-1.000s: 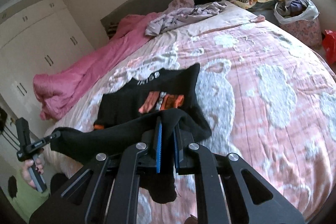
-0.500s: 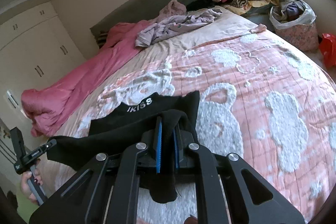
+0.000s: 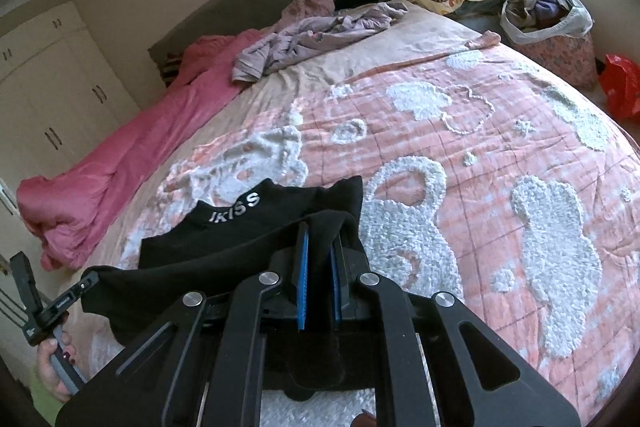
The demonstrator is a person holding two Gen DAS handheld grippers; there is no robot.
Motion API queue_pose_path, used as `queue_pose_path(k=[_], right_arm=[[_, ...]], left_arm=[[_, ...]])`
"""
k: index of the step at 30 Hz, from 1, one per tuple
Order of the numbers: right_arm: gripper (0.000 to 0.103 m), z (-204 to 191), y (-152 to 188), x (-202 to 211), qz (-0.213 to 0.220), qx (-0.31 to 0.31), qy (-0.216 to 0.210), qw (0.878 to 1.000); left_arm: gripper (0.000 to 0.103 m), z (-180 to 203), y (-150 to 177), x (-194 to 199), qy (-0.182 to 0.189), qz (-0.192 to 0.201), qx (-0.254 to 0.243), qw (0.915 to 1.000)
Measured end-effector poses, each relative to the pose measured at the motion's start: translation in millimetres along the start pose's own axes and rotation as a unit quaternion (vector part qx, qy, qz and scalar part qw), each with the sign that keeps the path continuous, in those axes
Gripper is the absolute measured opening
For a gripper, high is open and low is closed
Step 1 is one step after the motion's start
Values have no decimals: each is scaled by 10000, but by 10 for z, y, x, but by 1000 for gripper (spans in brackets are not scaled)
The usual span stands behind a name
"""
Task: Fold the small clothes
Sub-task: 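Lift the held hem with both grippers, fold it over toward the collar, release, then grasp the folded edge of the sweatshirt with both grippers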
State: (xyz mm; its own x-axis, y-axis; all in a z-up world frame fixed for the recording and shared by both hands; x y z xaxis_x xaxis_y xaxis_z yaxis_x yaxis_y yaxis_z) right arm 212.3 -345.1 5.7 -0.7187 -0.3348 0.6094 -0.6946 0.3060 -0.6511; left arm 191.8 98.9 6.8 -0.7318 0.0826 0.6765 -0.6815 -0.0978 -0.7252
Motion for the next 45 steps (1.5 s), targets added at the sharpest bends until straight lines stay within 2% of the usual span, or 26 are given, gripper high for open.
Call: queue_pose_path(k=[9, 12, 13, 14, 15, 16, 18, 24, 27, 33, 39, 42, 45], right_arm=[[8, 62, 62, -170, -53, 35, 166, 9998], [10, 86, 94, -232, -102, 52, 230, 9997], [12, 95, 109, -250, -130, 54, 259, 9996], [22, 101, 121, -258, -154, 73, 314, 9994], [32, 105, 131, -262, -170, 111, 384, 9991], [54, 111, 142, -247, -121, 140, 442, 9989], [55, 136, 147, -198, -53, 126, 416, 9990], [56, 126, 192, 13, 71, 200, 384, 9990], [63, 49, 290, 147, 62, 306, 239, 9992], [66, -130, 501, 246, -121, 503, -3, 9987], [69, -226, 717, 158, -425, 603, -48, 9973], [70, -242, 769, 80, -529, 567, -34, 9970], [70, -259, 792, 21, -574, 556, -57, 9968]], left_arm=[[3, -14, 47, -169, -114, -79, -55, 9999], [5, -35, 67, -243, -152, -132, -4, 9998], [9, -36, 74, -262, -147, -148, 14, 9998], [13, -40, 82, -278, -141, -175, 32, 9997], [22, -48, 87, -278, -132, -171, 54, 9998], [31, -59, 89, -268, -125, -147, 89, 9998], [38, -83, 93, -219, -73, -72, 198, 9998], [39, -63, 139, 68, -28, 258, 179, 9995], [39, 0, 228, 186, 19, 300, 7, 9995], [39, 176, 493, 288, 198, 121, -392, 9990], [39, 307, 842, 242, 165, -196, -798, 9965], [39, 333, 907, 167, 153, -326, -842, 9958], [39, 412, 873, 142, 201, -297, -947, 9949]])
Point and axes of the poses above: each gripper's, at about its wrist camera, not at the fingertips, and x roughly against the way its jaws point, z to its right, y to its underside, the point moved 1 cm from there along -x, roughly the way its jaws point, and after that the axes turned 3 degrees about -x, right-handed, at the moved point
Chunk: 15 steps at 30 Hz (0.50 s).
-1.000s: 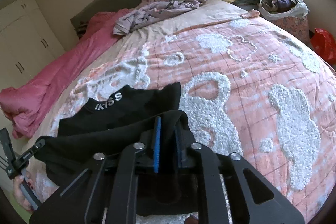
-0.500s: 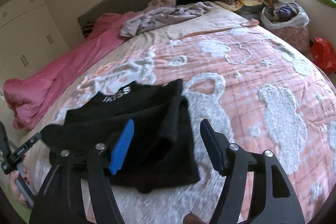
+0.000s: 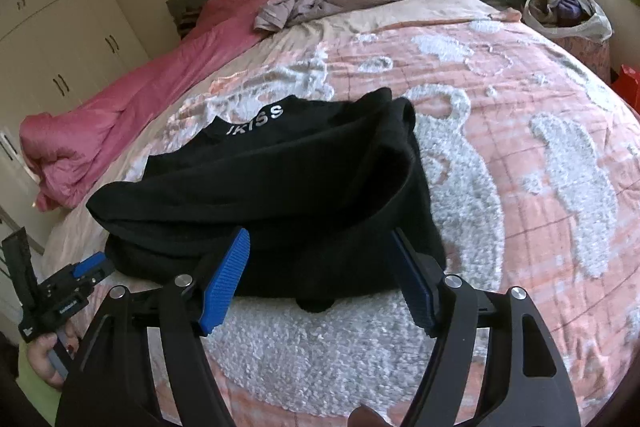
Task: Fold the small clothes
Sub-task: 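Grasp the folded edge of the sweatshirt with both grippers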
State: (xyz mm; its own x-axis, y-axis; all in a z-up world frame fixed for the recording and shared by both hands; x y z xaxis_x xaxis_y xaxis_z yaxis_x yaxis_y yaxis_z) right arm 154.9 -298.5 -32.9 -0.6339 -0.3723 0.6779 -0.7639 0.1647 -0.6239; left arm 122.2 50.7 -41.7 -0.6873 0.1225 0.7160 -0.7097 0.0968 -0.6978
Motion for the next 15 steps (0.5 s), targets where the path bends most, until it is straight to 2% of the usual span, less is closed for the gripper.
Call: queue_pose_path(k=[4, 10, 12, 13, 14, 15], right_arm=[[70, 22, -29, -93, -27, -44, -3, 10000], [70, 175, -164, -257, -115, -398, -113, 9991], [61, 219, -227, -323, -170, -491, -184, 9985], [42, 235, -258, -350, -192, -515, -219, 9982], [28, 245, -279, -364, -203, -537, -248, 9980], [23, 258, -309, -379, -201, -564, -294, 9978]], left_arm=[[39, 100, -150, -56, 44, 63, -112, 9999], [39, 102, -280, -266, 209, -149, 43, 9997], [39, 67, -313, -333, 240, -190, 140, 9994], [39, 63, -336, -359, 249, -191, 166, 9994], [38, 50, -359, -376, 272, -188, 191, 9993], [35, 29, -395, -399, 315, -188, 238, 9990]])
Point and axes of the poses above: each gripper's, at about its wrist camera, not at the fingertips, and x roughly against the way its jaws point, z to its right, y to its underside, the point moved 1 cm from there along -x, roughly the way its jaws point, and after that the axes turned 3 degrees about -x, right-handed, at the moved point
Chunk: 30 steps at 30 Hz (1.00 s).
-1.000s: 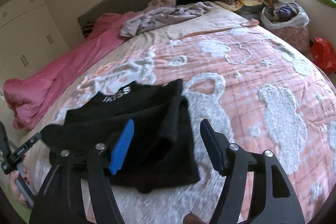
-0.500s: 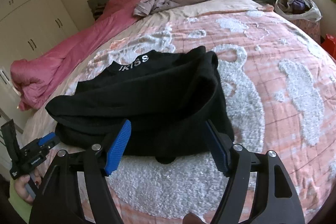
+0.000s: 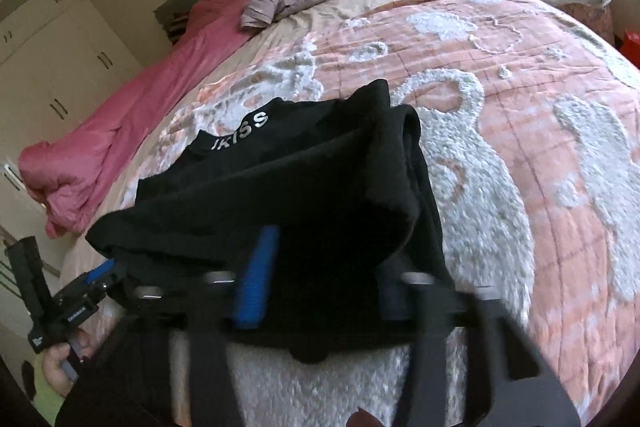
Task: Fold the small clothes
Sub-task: 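Grasp the folded edge of the sweatshirt with both grippers, then fold the held edge over again with both grippers and open them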
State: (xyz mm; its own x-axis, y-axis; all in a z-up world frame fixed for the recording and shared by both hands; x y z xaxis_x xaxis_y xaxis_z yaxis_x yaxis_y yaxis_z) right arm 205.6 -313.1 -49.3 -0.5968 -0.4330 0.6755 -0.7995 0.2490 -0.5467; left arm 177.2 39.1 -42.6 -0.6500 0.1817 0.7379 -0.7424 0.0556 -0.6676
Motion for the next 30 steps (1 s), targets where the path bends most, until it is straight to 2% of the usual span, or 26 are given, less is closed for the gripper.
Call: queue_pose_path(k=[1, 2, 10, 14, 19, 24, 26, 28, 30], right_arm=[[10, 8, -40, -13, 6, -13, -32, 10000], [7, 5, -74, -20, 10, -2, -58, 10000], [7, -30, -400, -96, 250, 28, -167, 9995], [7, -19, -533, -201, 267, -16, -160, 9995], [8, 16, -662, -357, 288, -11, -57, 9996], [19, 139, -794, -447, 352, -192, -7, 9992], [33, 206, -844, -427, 493, -214, 67, 9985], [36, 287, -879, -380, 624, -320, 55, 9975], [46, 365, -904, -324, 733, -436, 106, 9963]], left_arm=[[32, -23, -32, -11, 31, 10, 61, 10000], [30, -42, -63, -18, 57, 12, 109, 9999], [11, -293, -368, -163, 185, 75, 613, 9979], [11, -424, -501, -262, 87, 115, 816, 9966], [11, -488, -628, -380, -71, 135, 830, 9964], [13, -610, -766, -452, -140, 219, 1056, 9941], [18, -672, -808, -454, -165, 265, 1158, 9928], [22, -740, -833, -435, -210, 329, 1248, 9914], [22, -807, -833, -378, -258, 431, 1340, 9897]])
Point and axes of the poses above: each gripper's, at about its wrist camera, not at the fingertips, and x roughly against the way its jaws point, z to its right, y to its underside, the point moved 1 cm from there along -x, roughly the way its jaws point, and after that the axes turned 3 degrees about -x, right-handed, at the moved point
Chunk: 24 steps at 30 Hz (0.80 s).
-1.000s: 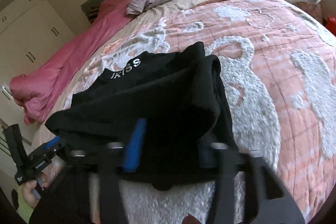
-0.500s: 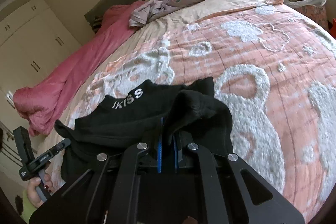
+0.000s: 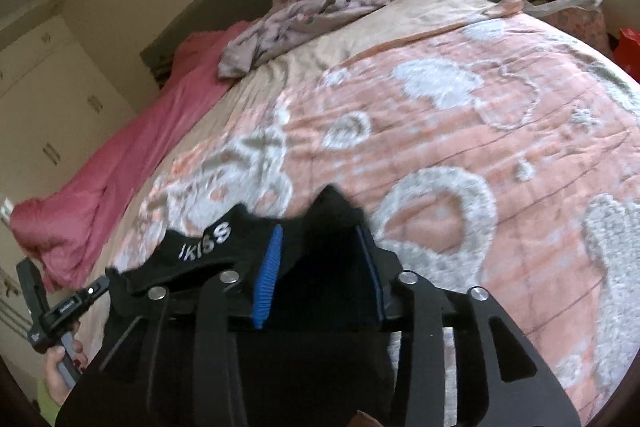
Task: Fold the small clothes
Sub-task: 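Fold the held edge over again with both grippers and open them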
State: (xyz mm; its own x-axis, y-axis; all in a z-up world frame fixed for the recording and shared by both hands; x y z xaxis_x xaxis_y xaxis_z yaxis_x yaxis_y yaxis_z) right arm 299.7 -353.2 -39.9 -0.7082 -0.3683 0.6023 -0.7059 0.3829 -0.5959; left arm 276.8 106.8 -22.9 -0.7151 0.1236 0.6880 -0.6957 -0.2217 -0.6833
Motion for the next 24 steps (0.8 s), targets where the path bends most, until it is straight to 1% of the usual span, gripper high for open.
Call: queue_pose_path(k=[1, 4, 6, 8, 10, 12, 14, 17, 21, 24], right_arm=[[53, 53, -24, 33, 47, -67, 1, 10000], [54, 120, -61, 89, 92, -88, 90, 9999], [55, 122, -70, 118, 130, 68, 220, 9996], [59, 105, -66, 122, 119, 277, 358, 9989], [59, 80, -50, 110, 109, 447, 441, 9980], [60, 50, -26, 59, -22, 630, 485, 9968], [61, 11, 17, -22, -177, 868, 634, 9940], [61, -14, 81, -137, -320, 1035, 734, 9914], [61, -52, 132, -244, -363, 1239, 863, 9879], [60, -38, 164, -309, -412, 1299, 897, 9866]], left_arm=[[22, -40, -1, 29, -23, 38, 48, 10000], [22, -173, 13, 96, -56, 109, 220, 9997], [22, -266, 48, 124, -99, 120, 303, 9994], [22, -341, 78, 111, -122, 59, 344, 9993], [22, -386, 110, 89, -67, -36, 346, 9994], [22, -387, 131, 61, -56, -111, 255, 9996], [22, -357, 148, 27, -56, -191, 148, 9997], [22, -273, 141, -57, -89, -309, -107, 9994], [23, -149, 125, -202, -226, -456, -544, 9972], [24, -133, 130, -296, -246, -515, -654, 9962]])
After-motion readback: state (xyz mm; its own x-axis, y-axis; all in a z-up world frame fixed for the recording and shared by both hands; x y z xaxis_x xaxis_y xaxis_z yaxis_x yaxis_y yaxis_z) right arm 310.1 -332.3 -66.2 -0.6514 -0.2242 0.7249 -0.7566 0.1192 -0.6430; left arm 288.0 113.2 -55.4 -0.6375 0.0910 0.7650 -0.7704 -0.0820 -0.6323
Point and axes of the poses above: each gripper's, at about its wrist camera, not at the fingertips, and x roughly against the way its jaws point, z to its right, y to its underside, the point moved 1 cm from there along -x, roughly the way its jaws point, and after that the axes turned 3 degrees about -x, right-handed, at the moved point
